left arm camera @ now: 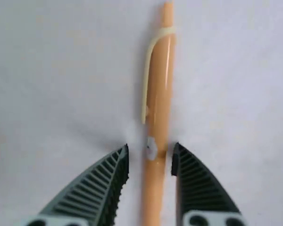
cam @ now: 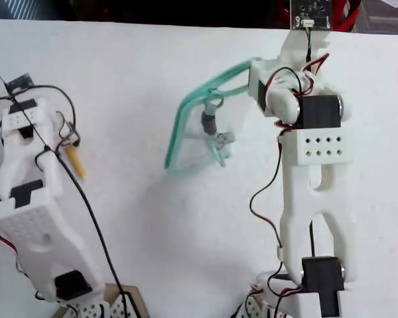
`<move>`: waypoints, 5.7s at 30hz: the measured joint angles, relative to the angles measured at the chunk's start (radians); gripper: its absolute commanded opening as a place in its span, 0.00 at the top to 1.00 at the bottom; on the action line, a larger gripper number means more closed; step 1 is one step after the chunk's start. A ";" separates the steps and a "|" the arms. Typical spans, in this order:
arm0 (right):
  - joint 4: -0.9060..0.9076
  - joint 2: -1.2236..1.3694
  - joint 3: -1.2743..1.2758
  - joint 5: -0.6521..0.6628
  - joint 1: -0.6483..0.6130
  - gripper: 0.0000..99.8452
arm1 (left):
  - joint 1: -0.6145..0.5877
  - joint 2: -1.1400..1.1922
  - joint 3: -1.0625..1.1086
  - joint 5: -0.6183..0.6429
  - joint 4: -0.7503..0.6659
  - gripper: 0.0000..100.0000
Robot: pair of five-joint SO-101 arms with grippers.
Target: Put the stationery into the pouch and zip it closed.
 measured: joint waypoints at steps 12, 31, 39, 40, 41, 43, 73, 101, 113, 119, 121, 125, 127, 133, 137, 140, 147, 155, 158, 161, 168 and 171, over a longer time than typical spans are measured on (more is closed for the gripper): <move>0.000 0.000 0.000 0.000 0.000 0.98 | 0.002 0.000 -0.009 0.005 0.020 0.98; 0.000 0.002 0.000 0.000 0.000 0.98 | 0.278 -0.987 -0.433 -0.209 0.548 0.98; 0.000 0.002 0.000 0.000 0.000 0.98 | 0.471 -1.292 -0.434 -0.226 0.608 0.98; 0.000 0.002 0.000 0.000 0.000 0.98 | 0.486 -1.313 -0.440 -0.226 0.618 0.98; 0.000 0.002 0.000 0.000 0.000 0.98 | 0.500 -1.335 -0.445 -0.224 0.629 0.98; 0.000 0.002 0.000 0.000 0.000 0.98 | 0.512 -1.372 -0.450 -0.224 0.649 0.98; 0.000 0.002 0.000 0.000 0.000 0.98 | 0.911 -1.771 0.557 -0.387 -0.402 0.98; -0.009 0.002 0.002 0.000 0.005 0.98 | 1.003 -1.082 0.603 -0.256 -0.971 0.98; -0.009 0.002 0.002 0.000 0.006 0.98 | 1.003 -1.080 0.715 -0.256 -0.971 0.96; -0.008 0.002 0.002 0.002 0.006 0.98 | 1.002 -1.135 0.727 -0.241 -0.870 0.82; -0.008 0.002 0.002 0.002 0.005 0.98 | 1.002 -1.175 0.727 -0.187 -0.798 0.82; -0.009 0.002 0.002 0.002 0.006 0.98 | 0.984 -1.252 0.709 -0.106 -0.674 0.82; -0.009 0.002 0.002 0.000 0.008 0.98 | 0.951 -1.284 0.695 -0.095 -0.632 0.82; -0.009 0.002 0.002 0.000 0.006 0.98 | 0.783 -1.413 0.681 -0.091 -0.496 0.82; -0.009 0.002 0.002 0.000 0.006 0.98 | 0.713 -1.521 0.755 -0.100 -0.385 0.79; -0.009 0.002 0.002 0.000 0.006 0.98 | 0.749 -1.594 0.872 -0.189 -0.377 0.79; -0.009 0.002 0.002 0.000 0.006 0.98 | 0.838 -1.705 1.129 -0.259 -0.589 0.79; -0.009 0.002 0.002 0.000 0.005 0.98 | 0.841 -1.711 1.246 -0.262 -0.776 0.79; -0.009 0.002 0.002 0.000 -0.017 0.98 | 0.841 -1.712 1.254 -0.262 -0.812 0.79; -0.009 0.002 0.002 0.000 -0.048 0.98 | 0.839 -1.712 1.254 -0.262 -0.818 0.79; -0.009 0.002 0.000 0.000 -0.052 0.98 | 0.839 -1.712 1.255 -0.269 -0.822 0.79; -0.008 0.002 0.000 -0.002 -0.060 0.98 | 0.842 -1.705 1.255 -0.293 -0.848 0.85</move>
